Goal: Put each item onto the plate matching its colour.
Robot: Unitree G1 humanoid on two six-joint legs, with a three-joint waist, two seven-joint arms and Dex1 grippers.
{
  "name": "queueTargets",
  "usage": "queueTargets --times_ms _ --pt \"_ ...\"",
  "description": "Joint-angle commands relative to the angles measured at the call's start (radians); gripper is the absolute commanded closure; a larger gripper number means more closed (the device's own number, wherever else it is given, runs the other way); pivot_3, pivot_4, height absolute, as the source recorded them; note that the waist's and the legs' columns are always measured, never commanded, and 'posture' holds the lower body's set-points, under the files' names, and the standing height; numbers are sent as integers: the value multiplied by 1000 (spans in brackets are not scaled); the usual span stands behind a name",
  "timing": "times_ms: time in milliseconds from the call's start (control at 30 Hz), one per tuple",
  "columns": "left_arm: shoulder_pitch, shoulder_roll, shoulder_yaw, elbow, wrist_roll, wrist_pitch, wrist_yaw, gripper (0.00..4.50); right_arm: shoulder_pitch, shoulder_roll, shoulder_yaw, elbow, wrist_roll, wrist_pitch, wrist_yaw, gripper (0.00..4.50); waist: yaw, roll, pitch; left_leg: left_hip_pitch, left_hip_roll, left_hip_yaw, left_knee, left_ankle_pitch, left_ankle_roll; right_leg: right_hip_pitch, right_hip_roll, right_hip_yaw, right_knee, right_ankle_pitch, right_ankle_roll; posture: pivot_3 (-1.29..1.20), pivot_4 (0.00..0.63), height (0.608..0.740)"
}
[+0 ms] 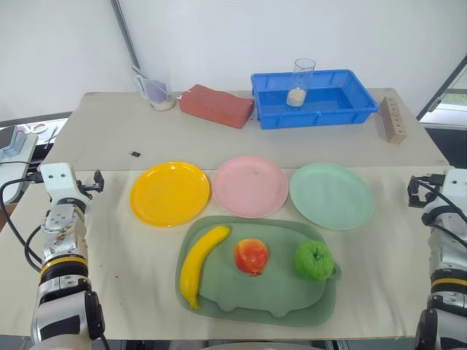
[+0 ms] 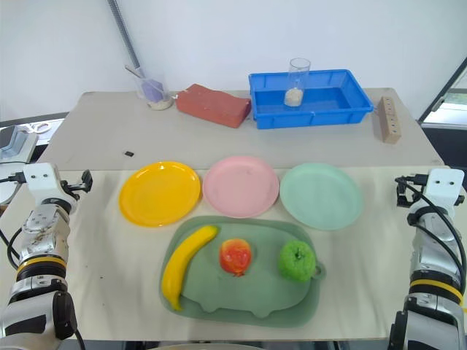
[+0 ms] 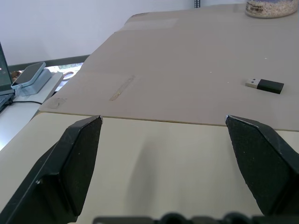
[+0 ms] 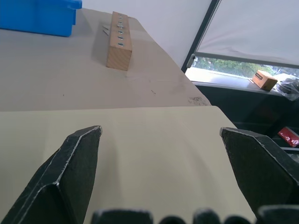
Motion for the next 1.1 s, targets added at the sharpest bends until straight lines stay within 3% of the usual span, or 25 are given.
queueTargets --times_ms 33,133,233,400,533,700,867,1100 --pt "-5 19 11 -61 -21 -9 -25 0 -12 -9 -15 -21 6 -23 -1 16 0 0 0 0 0 0 0 0 0 0 0 0 0 0 0 0 150 740" --pt "14 35 6 -208 -105 42 -186 0 -27 -28 7 -42 -3 -14 33 16 0 -1 0 0 0 0 0 0 0 0 0 0 0 0 0 0 150 740" --pt "89 93 -66 -475 -198 185 -421 0 -81 -69 69 -130 12 22 184 16 -6 1 1 -1 0 0 0 0 0 -1 0 0 0 1 -1 0 150 740" --pt "172 159 -140 -793 -296 387 -564 0 -129 -95 150 -297 91 115 436 16 -8 5 1 0 0 0 -1 0 0 0 0 0 0 1 -1 0 150 740" --pt "257 190 -226 -1031 -364 548 -625 0 -117 -102 225 -547 246 286 661 16 -6 4 1 -1 1 0 0 -1 0 0 0 0 0 1 -1 0 150 740" --pt "407 205 -265 -1241 -427 687 -630 0 -70 -146 289 -847 418 502 827 16 2 3 2 -3 1 -1 4 -3 0 0 0 -1 -1 0 -1 0 150 740" --pt "541 229 -301 -1369 -427 746 -631 0 -78 -182 331 -1045 544 660 887 16 1 -2 5 -2 1 -2 4 -4 0 -2 -1 -1 -2 0 -2 0 150 740" --pt "513 213 -434 -1364 -331 770 -572 0 -86 -216 390 -1198 624 767 932 16 5 -6 7 -2 0 -2 4 -7 -4 -4 -3 -2 -5 -2 -6 0 150 740"
